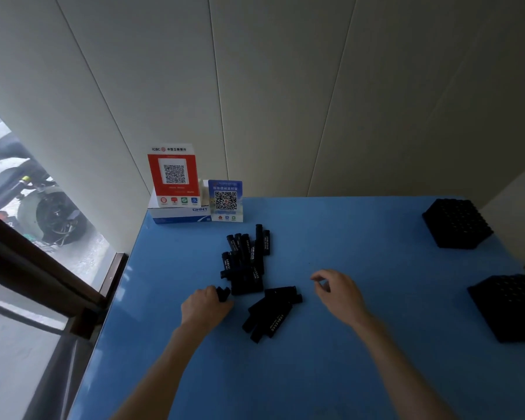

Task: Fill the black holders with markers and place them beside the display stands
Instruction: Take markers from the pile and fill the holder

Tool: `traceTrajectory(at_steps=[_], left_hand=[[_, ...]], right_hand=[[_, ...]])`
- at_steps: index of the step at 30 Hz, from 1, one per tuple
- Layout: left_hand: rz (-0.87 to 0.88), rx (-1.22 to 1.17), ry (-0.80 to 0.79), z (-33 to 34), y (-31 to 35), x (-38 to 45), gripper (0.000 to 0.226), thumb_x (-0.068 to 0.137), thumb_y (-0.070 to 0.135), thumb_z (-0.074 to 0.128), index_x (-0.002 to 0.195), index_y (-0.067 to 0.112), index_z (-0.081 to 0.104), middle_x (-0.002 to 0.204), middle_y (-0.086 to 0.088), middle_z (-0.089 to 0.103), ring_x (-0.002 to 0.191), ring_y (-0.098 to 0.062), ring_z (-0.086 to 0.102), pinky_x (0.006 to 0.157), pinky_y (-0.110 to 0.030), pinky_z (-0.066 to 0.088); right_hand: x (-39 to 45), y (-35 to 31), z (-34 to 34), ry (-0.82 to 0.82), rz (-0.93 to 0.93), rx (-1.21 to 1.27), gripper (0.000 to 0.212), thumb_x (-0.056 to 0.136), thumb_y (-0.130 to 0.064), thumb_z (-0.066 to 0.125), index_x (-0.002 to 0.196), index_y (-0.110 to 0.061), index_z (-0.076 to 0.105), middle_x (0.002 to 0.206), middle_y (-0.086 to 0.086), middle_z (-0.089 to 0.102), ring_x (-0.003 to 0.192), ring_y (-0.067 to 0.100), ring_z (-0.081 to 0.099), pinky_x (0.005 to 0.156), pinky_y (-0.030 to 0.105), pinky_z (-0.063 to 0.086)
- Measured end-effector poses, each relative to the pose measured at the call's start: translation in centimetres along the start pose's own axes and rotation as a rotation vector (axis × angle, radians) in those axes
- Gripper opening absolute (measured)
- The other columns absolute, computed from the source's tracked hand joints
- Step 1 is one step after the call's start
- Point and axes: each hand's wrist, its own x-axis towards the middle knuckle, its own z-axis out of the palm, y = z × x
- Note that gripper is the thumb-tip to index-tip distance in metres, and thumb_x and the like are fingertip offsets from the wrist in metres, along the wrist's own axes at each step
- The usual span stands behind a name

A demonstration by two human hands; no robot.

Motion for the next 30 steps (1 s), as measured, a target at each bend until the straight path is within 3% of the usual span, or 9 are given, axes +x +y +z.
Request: traceTrajectory(at_steps=[3,5,9,12,15,18,21,24,30], left_hand=[[0.147,-0.121,0.035,0.2,-0.3,0.1,0.015,0.088,0.023,0.058,0.100,0.020,0.049,0.081,0.000,0.059,0.076,-0.023,0.057,0.053,-0.032,0.043],[0.241,-0.149,0.022,0.4,-0.1,0.3,0.021,0.090,0.017,0.057,0.106,0.021,0.043,0.083,-0.003,0.061,0.077,-0.028,0.060,0.059,-0.040,0.050],[0.270,-0.071,0.023,0.4,0.9,0.5,0.033,0.093,0.040,0.060,0.118,0.029,0.041,0.100,0.003,0.064,0.083,-0.020,0.060,0.060,-0.033,0.046],[0.260,-0.063,0.033,0.5,1.3,0.5,0.035,0.091,0.050,0.062,0.114,0.030,0.045,0.099,0.005,0.064,0.084,-0.017,0.059,0.060,-0.030,0.042],[0.241,-0.069,0.082,0.6,1.2,0.3,0.025,0.091,0.042,0.061,0.106,0.026,0.049,0.090,0.004,0.064,0.078,-0.018,0.058,0.060,-0.032,0.048],[0.160,-0.191,0.130,0.4,0.4,0.3,0.024,0.091,0.042,0.064,0.095,0.022,0.051,0.077,0.003,0.058,0.072,-0.021,0.058,0.053,-0.032,0.043],[0.058,-0.356,0.102,0.1,-1.0,0.6,0.037,0.088,0.042,0.070,0.077,0.017,0.046,0.069,-0.007,0.060,0.061,-0.028,0.063,0.044,-0.036,0.052],[0.016,-0.381,0.122,-0.2,-2.3,0.6,0.038,0.086,0.043,0.073,0.077,0.017,0.045,0.065,-0.009,0.059,0.055,-0.027,0.059,0.042,-0.037,0.048],[-0.005,-0.371,0.168,-1.0,-3.8,0.1,0.029,0.088,0.038,0.070,0.084,0.018,0.050,0.070,-0.002,0.060,0.062,-0.021,0.056,0.050,-0.030,0.040]], right_hand=[[-0.2,0.4,-0.1,0.009,0.003,0.016,0.014,0.090,-0.017,0.061,0.100,-0.021,0.070,0.099,-0.012,0.070,0.079,0.009,0.065,0.079,0.031,0.054],[-0.4,0.6,-0.1,0.010,0.003,0.021,0.014,0.090,-0.018,0.061,0.099,-0.022,0.070,0.098,-0.012,0.070,0.078,0.008,0.066,0.079,0.033,0.055],[-0.6,0.9,-0.3,0.018,0.013,0.026,0.014,0.090,-0.016,0.061,0.101,-0.021,0.069,0.098,-0.011,0.070,0.078,0.009,0.066,0.078,0.033,0.055],[-0.7,0.5,-0.4,0.013,0.009,0.037,0.015,0.090,-0.017,0.062,0.102,-0.021,0.070,0.099,-0.013,0.069,0.078,0.007,0.066,0.079,0.030,0.054],[-0.6,-0.3,0.3,-0.041,-0.027,0.035,0.016,0.088,-0.015,0.063,0.102,-0.022,0.070,0.102,-0.010,0.070,0.083,0.007,0.065,0.081,0.029,0.054],[-0.2,-1.4,1.4,-0.090,-0.083,0.025,0.017,0.086,-0.017,0.067,0.101,-0.026,0.071,0.100,-0.011,0.068,0.088,0.006,0.065,0.082,0.029,0.053],[-0.1,-3.2,2.5,-0.199,-0.162,0.005,0.026,0.085,-0.020,0.072,0.111,-0.026,0.070,0.105,-0.007,0.064,0.101,0.009,0.058,0.084,0.022,0.044],[0.0,-4.7,3.9,-0.335,-0.228,-0.026,0.041,0.085,-0.023,0.074,0.124,-0.028,0.065,0.117,-0.005,0.056,0.114,0.010,0.043,0.098,0.026,0.037],[1.0,-6.1,5.3,-0.381,-0.258,-0.140,0.051,0.084,-0.026,0.075,0.132,-0.031,0.058,0.112,-0.007,0.042,0.114,0.014,0.038,0.101,0.032,0.040]])
